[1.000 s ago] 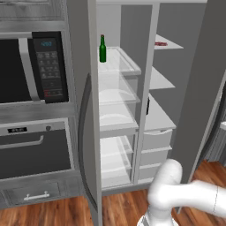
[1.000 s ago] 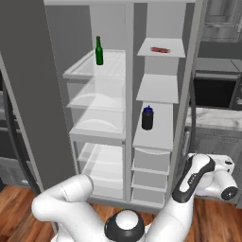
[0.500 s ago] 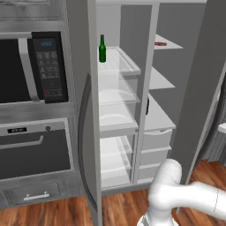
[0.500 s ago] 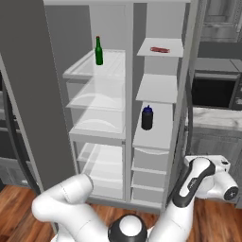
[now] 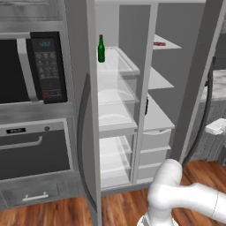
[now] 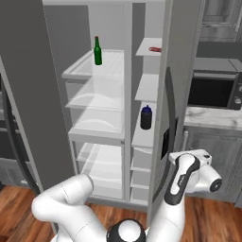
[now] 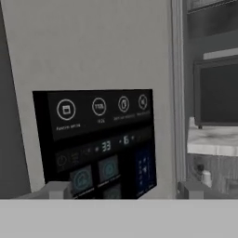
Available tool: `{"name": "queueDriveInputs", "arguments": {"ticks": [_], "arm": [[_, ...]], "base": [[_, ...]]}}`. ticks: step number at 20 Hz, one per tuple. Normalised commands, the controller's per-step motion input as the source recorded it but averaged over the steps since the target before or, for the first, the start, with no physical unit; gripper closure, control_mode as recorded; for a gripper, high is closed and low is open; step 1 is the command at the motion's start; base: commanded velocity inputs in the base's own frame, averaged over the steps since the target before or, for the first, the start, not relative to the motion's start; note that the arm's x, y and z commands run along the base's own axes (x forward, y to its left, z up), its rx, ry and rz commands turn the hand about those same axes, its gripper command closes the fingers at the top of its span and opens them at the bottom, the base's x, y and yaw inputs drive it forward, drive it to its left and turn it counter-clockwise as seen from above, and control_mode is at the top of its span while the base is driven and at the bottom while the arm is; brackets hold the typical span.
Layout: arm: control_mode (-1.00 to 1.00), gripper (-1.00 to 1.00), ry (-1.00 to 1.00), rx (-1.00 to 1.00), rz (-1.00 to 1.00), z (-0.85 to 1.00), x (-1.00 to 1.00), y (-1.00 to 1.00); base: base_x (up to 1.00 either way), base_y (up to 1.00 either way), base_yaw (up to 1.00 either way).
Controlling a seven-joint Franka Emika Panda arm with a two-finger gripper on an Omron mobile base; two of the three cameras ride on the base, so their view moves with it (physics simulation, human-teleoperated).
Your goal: There's a steak in the fridge that needs to be moved to the freezer for freezing. Pick up the steak from the fridge, place it on any shelf in the freezer, and close the fridge and freezer doors when done.
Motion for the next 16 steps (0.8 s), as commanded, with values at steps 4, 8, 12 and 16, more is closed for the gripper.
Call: {"name": "queueDriveInputs", "arguments": {"ticks": [4,8,12,16], "arm": [[-1.0,-1.0,0.0,0.0,0.0,-0.19,0.96,1.0],[-1.0,-1.0,0.0,0.0,0.0,-0.09,0.81,1.0],[-1.0,-1.0,0.0,0.0,0.0,-0.06,0.35,1.0],[-1.0,-1.0,0.0,0.0,0.0,-0.08,0.44,1.0]], "base": [[0.0,0.0,0.0],[0.0,0.0,0.0],[0.0,0.0,0.0],[0.0,0.0,0.0]]}}
